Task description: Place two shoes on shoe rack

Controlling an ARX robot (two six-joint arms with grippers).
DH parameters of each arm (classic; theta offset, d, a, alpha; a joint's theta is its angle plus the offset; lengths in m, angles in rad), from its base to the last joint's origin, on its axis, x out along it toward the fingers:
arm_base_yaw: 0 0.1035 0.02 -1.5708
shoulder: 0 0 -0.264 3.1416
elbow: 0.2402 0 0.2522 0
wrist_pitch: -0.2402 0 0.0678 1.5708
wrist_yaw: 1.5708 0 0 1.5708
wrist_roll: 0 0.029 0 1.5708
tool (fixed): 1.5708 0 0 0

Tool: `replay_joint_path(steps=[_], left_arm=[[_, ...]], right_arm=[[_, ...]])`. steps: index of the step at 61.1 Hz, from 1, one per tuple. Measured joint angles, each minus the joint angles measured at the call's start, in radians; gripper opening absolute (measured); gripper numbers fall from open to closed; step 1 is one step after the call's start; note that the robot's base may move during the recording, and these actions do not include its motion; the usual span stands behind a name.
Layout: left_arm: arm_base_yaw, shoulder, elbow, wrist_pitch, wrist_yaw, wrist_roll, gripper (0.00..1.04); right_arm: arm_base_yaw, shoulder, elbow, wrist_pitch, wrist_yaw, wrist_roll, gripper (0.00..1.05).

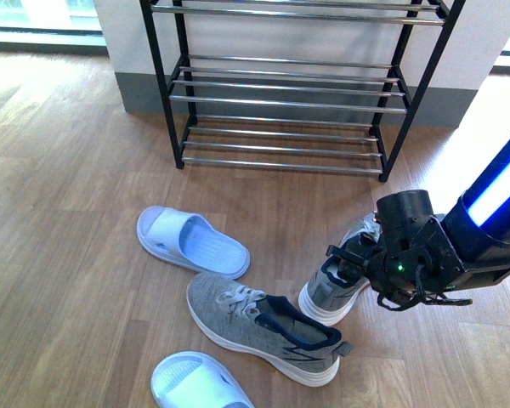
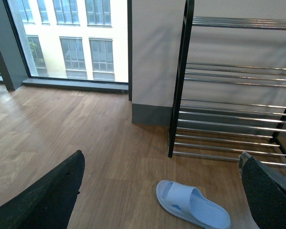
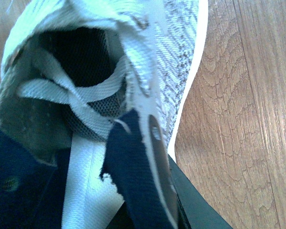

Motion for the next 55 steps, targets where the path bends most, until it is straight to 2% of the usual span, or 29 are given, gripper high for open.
replay_joint_path(steps=[12,27,38,55], left_arm=[[0.0,0.0,0.0,0.0,0.0,0.0,0.95],[0.0,0.0,0.0,0.0,0.0,0.0,0.95],[0.0,0.0,0.0,0.0,0.0,0.0,0.95],[0.0,0.0,0.0,0.0,0.0,0.0,0.95]], right_arm=[[-0.044,-0.16,-0.161,0.075,-0.036,-0.051,0.01],[-0.19,-0.561,-0.455,0.11,-0.121,-0.15,0.01],[-0.28,-0.881,-0.652,0.056,-0.215,-0.21,0.01],[-0.347,-1.248,-0.853,-0.05,-0.31,-0.279,0.01]])
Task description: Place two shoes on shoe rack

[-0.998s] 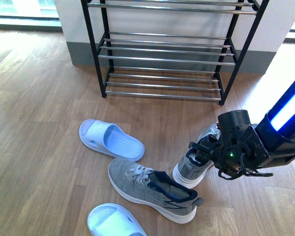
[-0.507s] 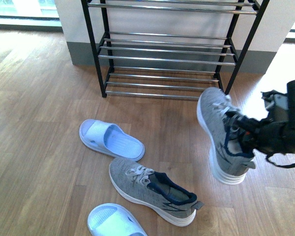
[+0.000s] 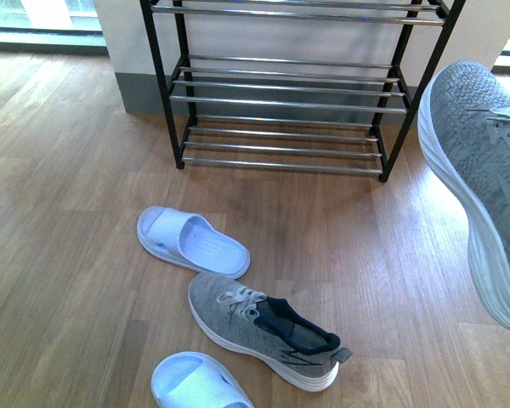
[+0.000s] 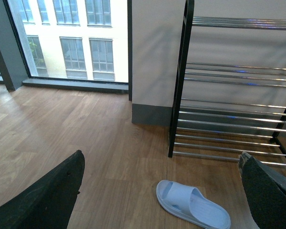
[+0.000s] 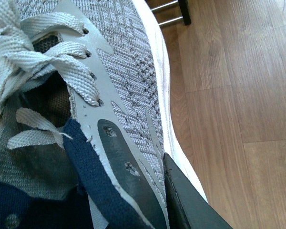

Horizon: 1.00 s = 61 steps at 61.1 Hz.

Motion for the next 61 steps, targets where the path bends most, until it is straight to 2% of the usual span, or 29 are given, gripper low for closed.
replay_joint_path(steps=[17,61], left_arm=[[0.0,0.0,0.0,0.0,0.0,0.0,0.95],[0.0,0.0,0.0,0.0,-0.002,0.0,0.95]], right_arm=[[-0.036,-0.087,-0.052,-0.003,-0.003,-0.021,0.01],[-0.035,-0.089,-0.054,-0.003,-0.006,-0.024,0.01]])
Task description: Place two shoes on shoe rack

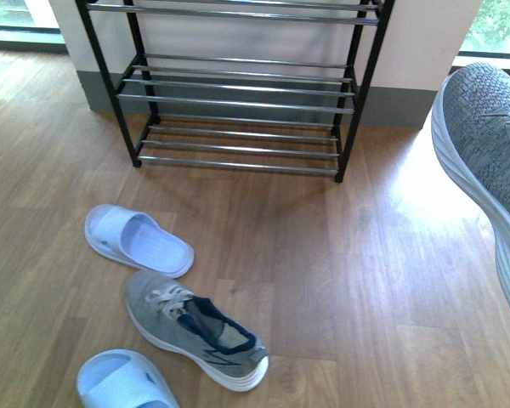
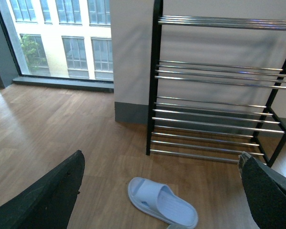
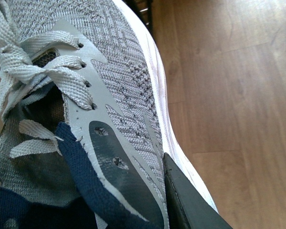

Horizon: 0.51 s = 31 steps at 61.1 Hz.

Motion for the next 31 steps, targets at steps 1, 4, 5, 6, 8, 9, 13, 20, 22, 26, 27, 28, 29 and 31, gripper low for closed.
replay_joint_path(steps=[1,4,5,6,8,9,13,20,22,26,27,28,29,31], left_arm=[[0.0,0.0,0.0,0.0,0.0,0.0,0.95],[0.0,0.0,0.0,0.0,0.0,0.0,0.95],[0.0,0.0,0.0,0.0,0.001,0.0,0.95],[0.0,0.0,0.0,0.0,0.002,0.0,0.95],[0.0,0.0,0.0,0.0,0.006,0.0,0.95],[0.0,0.0,0.0,0.0,0.006,0.0,0.95],[0.0,0.0,0.0,0.0,0.005,0.0,0.95],[0.0,0.0,0.0,0.0,0.003,0.001,0.95],[0.0,0.0,0.0,0.0,0.004,0.001,0.95],[0.0,0.0,0.0,0.0,0.003,0.001,0.95],[0.0,0.0,0.0,0.0,0.003,0.001,0.95],[0.0,0.0,0.0,0.0,0.003,0.0,0.95],[0.0,0.0,0.0,0.0,0.003,0.001,0.95],[0.0,0.0,0.0,0.0,0.002,0.0,0.95]], right_arm=[[0.0,0.0,0.0,0.0,-0.001,0.0,0.01],[0.0,0.0,0.0,0.0,-0.001,0.0,0.01],[0.0,0.0,0.0,0.0,-0.003,0.0,0.01],[0.0,0.0,0.0,0.0,-0.003,0.0,0.01],[-0.005,0.0,0.0,0.001,0.002,0.0,0.01],[-0.006,0.0,0.0,0.001,0.003,0.001,0.01],[-0.01,0.0,-0.001,0.001,0.022,0.0,0.01],[-0.01,0.0,-0.001,0.002,0.011,0.0,0.01],[-0.008,0.0,-0.001,0.002,0.003,0.0,0.01],[-0.006,0.0,-0.001,0.002,-0.001,0.0,0.01],[-0.006,0.0,-0.001,0.002,-0.001,0.0,0.01],[-0.006,0.0,-0.001,0.002,-0.001,0.0,0.01],[-0.006,0.0,-0.001,0.002,-0.001,0.0,0.01],[-0.006,0.0,-0.001,0.002,-0.001,0.0,0.01]])
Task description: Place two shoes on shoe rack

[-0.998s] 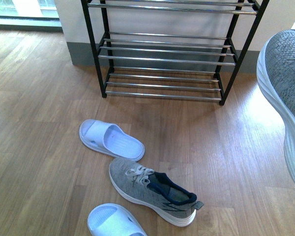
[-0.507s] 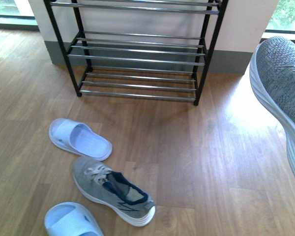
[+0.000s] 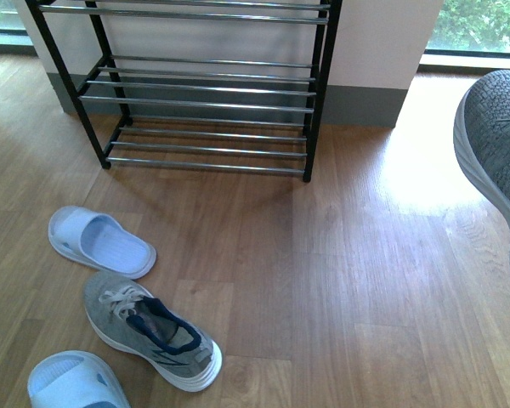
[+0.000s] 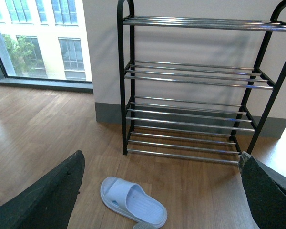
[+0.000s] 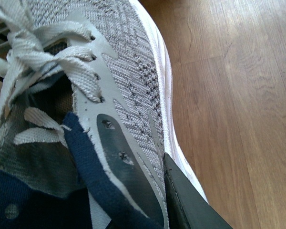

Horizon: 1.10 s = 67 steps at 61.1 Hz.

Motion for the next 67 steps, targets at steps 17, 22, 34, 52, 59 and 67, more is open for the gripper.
replay_joint_path(steps=[17,22,34,52,59,67], left_arm=[[-0.027,0.628,0.104,0.1,-0.254,-0.319,0.95],[0.015,0.922,0.138,0.291,-0.185,-0.361,0.95],[0.003,1.604,0.283,0.634,-0.121,-0.41,0.95],[-0.069,2.215,0.512,0.713,0.011,-0.438,0.95],[-0.098,2.384,0.607,0.706,0.039,-0.441,0.95],[-0.119,2.517,0.721,0.696,0.053,-0.47,0.95]], right_arm=[[0.0,0.0,0.0,0.0,0.003,0.0,0.01],[0.0,0.0,-0.001,0.0,0.002,0.0,0.01],[0.0,0.0,-0.001,0.0,0.002,0.0,0.01],[0.0,0.0,0.0,0.0,0.003,0.0,0.01],[0.0,0.0,0.0,0.0,0.003,0.0,0.01],[0.0,0.0,-0.001,0.0,0.003,0.0,0.01]])
